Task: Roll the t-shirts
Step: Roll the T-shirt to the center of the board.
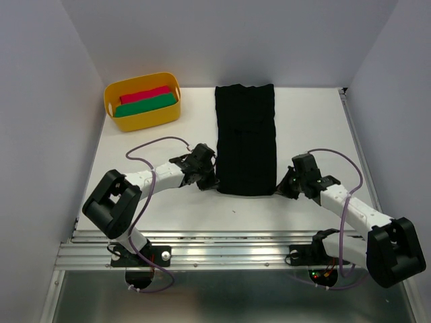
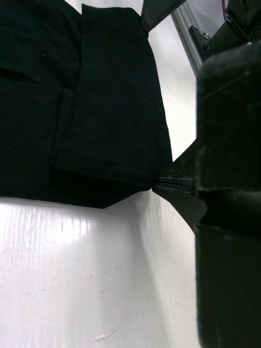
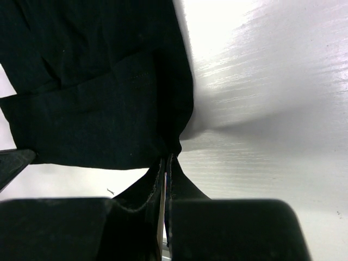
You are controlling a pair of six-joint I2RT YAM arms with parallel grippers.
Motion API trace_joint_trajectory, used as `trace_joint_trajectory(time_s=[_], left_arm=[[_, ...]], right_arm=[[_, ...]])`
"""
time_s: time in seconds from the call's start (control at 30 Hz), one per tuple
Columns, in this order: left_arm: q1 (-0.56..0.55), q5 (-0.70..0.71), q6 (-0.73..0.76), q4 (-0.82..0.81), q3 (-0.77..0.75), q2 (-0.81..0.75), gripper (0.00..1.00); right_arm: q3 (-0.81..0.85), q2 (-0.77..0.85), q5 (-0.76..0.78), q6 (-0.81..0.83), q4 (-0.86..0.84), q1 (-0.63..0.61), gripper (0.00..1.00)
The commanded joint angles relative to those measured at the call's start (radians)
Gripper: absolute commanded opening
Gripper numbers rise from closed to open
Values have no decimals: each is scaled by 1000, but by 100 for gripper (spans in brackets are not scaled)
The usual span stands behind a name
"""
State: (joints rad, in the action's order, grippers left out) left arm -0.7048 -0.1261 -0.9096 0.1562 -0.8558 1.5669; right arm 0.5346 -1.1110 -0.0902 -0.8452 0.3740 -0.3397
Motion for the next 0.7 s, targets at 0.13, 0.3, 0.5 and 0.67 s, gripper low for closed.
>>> trace_joint_trajectory(time_s=[0.13, 0.3, 0.5, 0.67], left_arm=[[11, 34, 43, 48, -103, -1, 0], [24, 39, 58, 68, -134, 12, 0], [60, 33, 93, 82, -184, 42, 0], [71, 29, 116, 89, -219, 73, 0]], right_arm=[[67, 10, 30, 5, -6, 5, 1], [87, 2, 43, 9, -3, 5, 1], [129, -32, 67, 21, -4, 5, 1], [156, -56, 86, 26, -3, 5, 1]])
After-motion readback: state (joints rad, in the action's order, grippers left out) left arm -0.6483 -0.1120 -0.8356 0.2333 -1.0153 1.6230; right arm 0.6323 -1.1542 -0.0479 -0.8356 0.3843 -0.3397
